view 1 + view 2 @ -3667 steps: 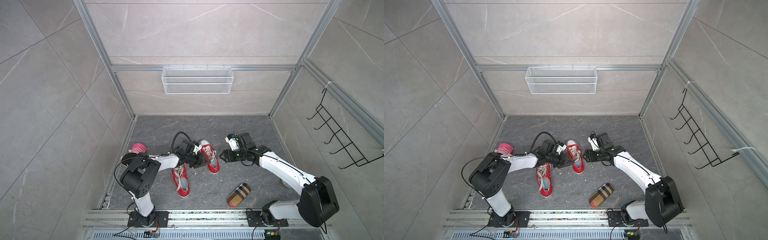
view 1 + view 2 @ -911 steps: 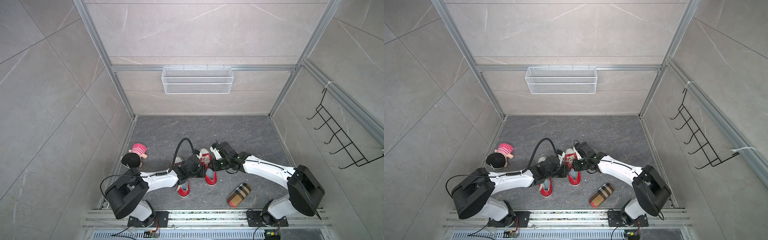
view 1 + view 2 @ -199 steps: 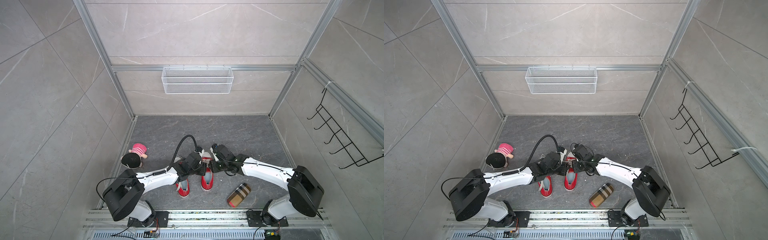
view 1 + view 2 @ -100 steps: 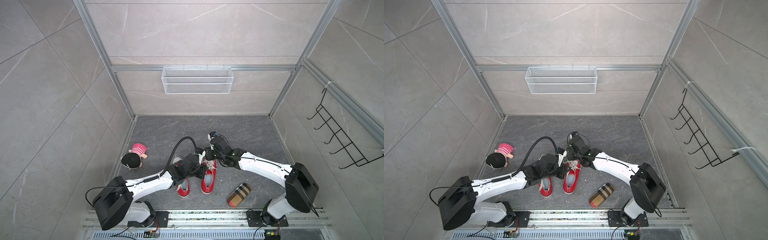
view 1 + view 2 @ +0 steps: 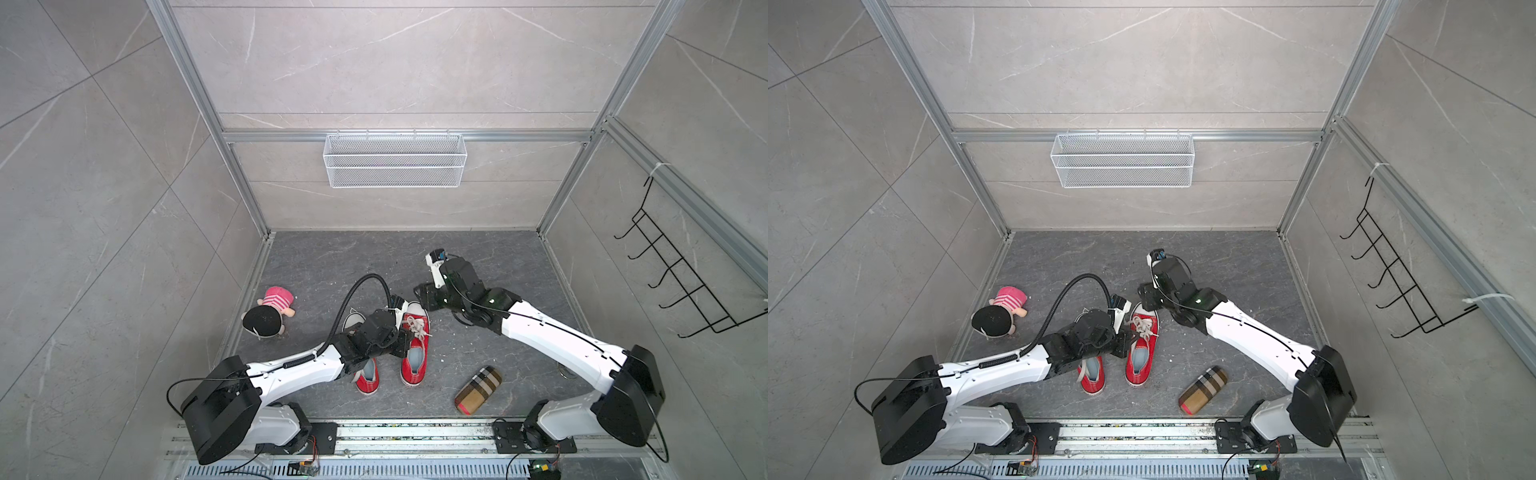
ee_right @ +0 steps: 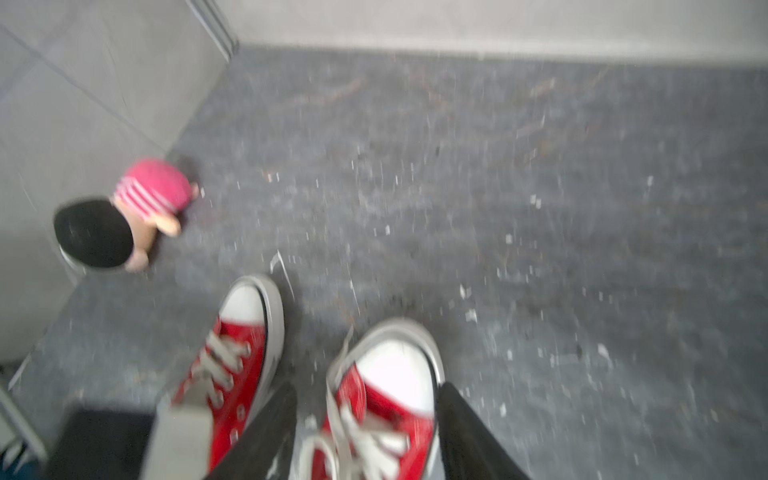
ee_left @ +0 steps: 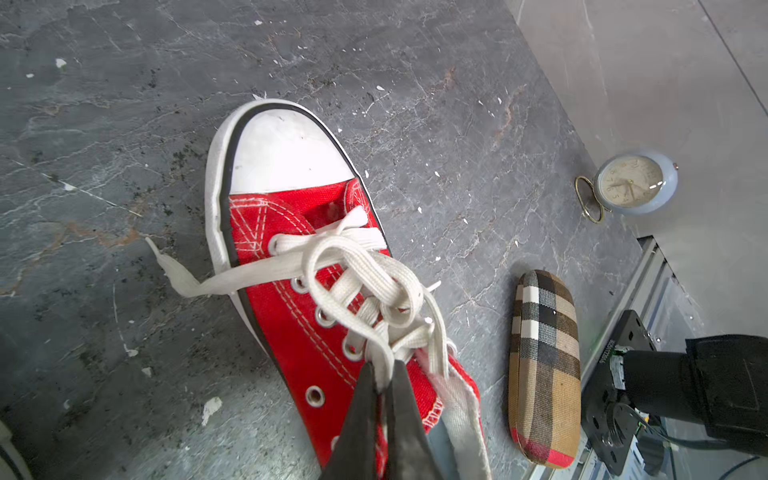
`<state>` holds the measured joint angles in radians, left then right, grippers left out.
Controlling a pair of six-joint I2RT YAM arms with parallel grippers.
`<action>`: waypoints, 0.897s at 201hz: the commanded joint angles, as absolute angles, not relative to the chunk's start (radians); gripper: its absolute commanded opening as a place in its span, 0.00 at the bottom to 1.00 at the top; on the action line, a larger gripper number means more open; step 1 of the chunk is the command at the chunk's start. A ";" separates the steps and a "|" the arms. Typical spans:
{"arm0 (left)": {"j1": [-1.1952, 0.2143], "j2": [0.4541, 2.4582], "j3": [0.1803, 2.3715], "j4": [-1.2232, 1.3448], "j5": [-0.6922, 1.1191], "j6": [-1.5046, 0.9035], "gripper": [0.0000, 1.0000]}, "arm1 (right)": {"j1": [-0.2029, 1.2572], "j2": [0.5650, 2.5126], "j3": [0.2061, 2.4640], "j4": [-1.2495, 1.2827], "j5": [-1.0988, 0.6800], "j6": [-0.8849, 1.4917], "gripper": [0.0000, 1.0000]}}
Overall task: Remove the insole from the shoe
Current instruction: Untie the shoelace on the shoe.
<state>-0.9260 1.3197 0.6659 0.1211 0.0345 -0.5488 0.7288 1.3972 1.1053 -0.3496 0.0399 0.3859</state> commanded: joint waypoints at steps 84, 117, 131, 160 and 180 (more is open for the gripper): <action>-0.927 1.318 0.657 0.127 -0.129 -0.567 0.31 | 0.732 1.426 0.914 -0.401 -0.157 0.495 0.56; -0.911 1.262 0.662 0.078 -0.126 -0.531 0.46 | 0.732 1.429 0.908 -0.386 -0.180 0.499 0.56; -0.904 1.281 0.694 0.056 -0.092 -0.513 0.49 | 0.733 1.436 0.910 -0.385 -0.194 0.502 0.56; -0.888 1.339 0.729 0.039 -0.081 -0.520 0.56 | 0.733 1.446 0.907 -0.371 -0.212 0.510 0.56; -0.856 1.362 0.723 0.068 -0.052 -0.551 0.59 | 0.734 1.455 0.909 -0.358 -0.227 0.514 0.56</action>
<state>-0.8898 1.3388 0.6952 0.0597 -0.0895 -0.5415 0.7288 1.4387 0.9039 -0.3832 -0.1963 0.4915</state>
